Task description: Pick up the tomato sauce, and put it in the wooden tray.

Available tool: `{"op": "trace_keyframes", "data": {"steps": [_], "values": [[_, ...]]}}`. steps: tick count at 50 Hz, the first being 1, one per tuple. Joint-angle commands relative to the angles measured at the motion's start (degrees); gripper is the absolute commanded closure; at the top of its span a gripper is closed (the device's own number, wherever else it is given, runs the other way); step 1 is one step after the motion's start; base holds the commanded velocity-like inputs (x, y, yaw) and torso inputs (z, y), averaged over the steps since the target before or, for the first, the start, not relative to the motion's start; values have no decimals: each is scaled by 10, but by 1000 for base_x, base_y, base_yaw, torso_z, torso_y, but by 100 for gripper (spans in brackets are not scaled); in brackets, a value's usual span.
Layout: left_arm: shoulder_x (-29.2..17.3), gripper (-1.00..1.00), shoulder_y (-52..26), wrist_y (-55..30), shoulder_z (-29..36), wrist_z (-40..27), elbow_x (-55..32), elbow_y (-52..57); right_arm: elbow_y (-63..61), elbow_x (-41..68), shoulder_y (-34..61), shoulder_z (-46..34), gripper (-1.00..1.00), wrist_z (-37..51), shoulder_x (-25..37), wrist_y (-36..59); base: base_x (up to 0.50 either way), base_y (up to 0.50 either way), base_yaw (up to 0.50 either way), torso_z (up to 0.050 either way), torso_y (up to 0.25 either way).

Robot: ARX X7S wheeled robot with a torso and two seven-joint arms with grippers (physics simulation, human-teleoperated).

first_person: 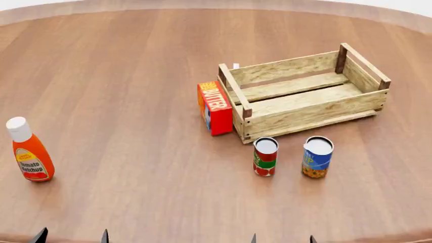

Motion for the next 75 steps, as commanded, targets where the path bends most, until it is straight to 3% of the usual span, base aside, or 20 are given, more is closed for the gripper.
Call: {"op": "trace_keyframes", "data": {"steps": [1, 19, 21, 25, 29, 49, 75], "values": [[-7, -100, 1, -8, 8, -8, -7, 9, -5, 12, -1, -15, -100, 15, 12, 4, 0, 0, 0, 0, 0], [-32, -100, -3, 2, 39, -47, -27, -3, -4, 39, 0, -40, -100, 43, 33, 1, 0, 0, 0, 0, 0], [-35, -100, -6, -32, 48, -59, -9, -4, -2, 36, 2, -45, -100, 45, 35, 0, 0, 0, 0, 0, 0], [-37, -100, -5, -5, 48, -56, -25, -5, -1, 42, 4, -46, -100, 49, 38, 2, 0, 0, 0, 0, 0], [-40, -100, -6, -38, 53, -66, -22, -2, -2, 44, 3, -49, -100, 54, 41, 1, 0, 0, 0, 0, 0], [-54, -100, 0, 13, 59, -58, -66, -2, 11, 60, 15, -63, -100, 71, 52, 13, 9, 0, 0, 0, 0], [-67, -100, -4, 14, 77, -75, -80, -7, 11, 75, 17, -81, -100, 85, 67, 9, 447, 0, 0, 0, 0]]}}
